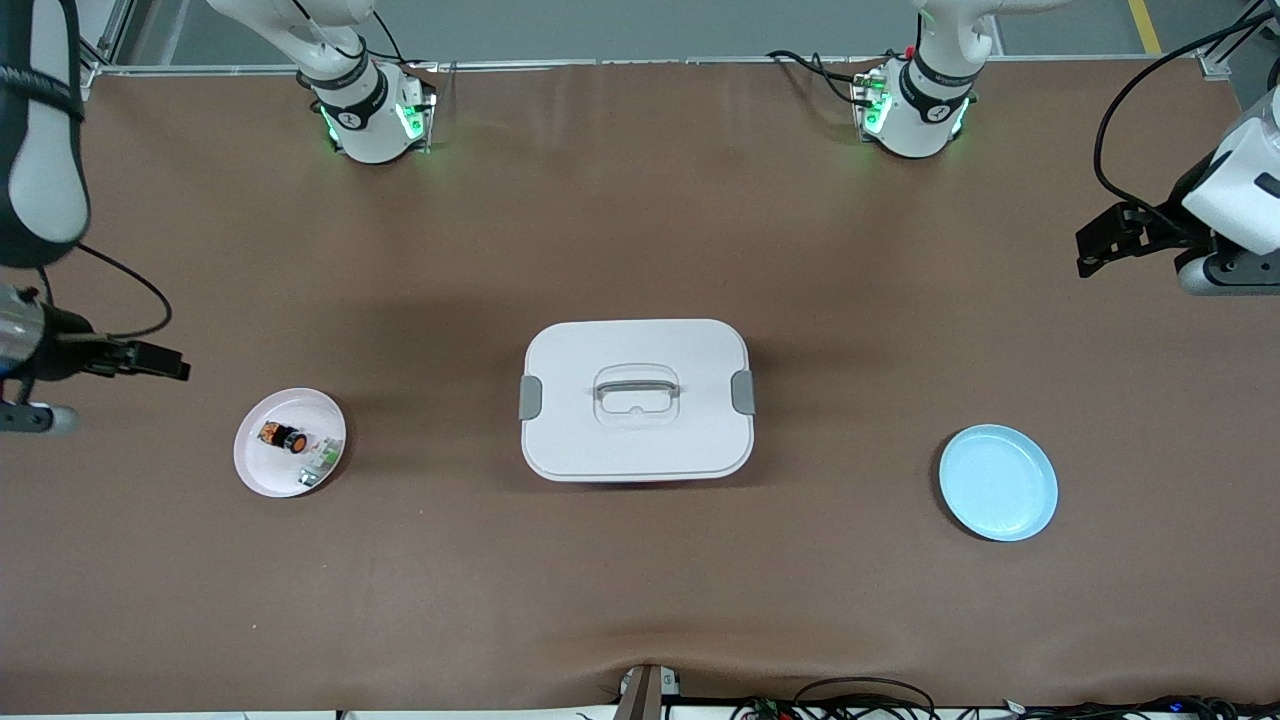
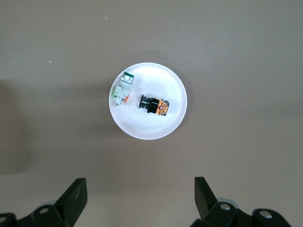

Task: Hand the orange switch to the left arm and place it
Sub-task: 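Move the right gripper down over the orange switch on the white plate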

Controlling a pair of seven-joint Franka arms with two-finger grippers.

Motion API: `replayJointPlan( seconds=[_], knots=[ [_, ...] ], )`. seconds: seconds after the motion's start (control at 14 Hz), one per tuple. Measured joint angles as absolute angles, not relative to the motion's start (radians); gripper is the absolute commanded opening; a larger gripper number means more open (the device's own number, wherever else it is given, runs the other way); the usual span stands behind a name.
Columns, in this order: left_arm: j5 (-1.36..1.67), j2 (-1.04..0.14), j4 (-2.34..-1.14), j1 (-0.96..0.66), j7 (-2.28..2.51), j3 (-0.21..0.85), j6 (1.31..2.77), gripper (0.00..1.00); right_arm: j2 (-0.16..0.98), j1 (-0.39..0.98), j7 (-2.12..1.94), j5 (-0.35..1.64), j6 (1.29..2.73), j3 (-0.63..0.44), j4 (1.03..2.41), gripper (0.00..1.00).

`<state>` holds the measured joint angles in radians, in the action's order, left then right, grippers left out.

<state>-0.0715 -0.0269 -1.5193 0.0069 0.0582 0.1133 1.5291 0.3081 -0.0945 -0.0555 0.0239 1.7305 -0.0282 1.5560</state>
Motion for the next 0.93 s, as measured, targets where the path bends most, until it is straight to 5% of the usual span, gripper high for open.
replayJointPlan(
  seconds=[0.93],
  knots=[
    [-0.076,-0.027,-1.521,0.008,0.058,0.114,1.527,1.0,0.554,-0.124,0.211,0.054,1.946,-0.03,1.584,1.0]
  ],
)
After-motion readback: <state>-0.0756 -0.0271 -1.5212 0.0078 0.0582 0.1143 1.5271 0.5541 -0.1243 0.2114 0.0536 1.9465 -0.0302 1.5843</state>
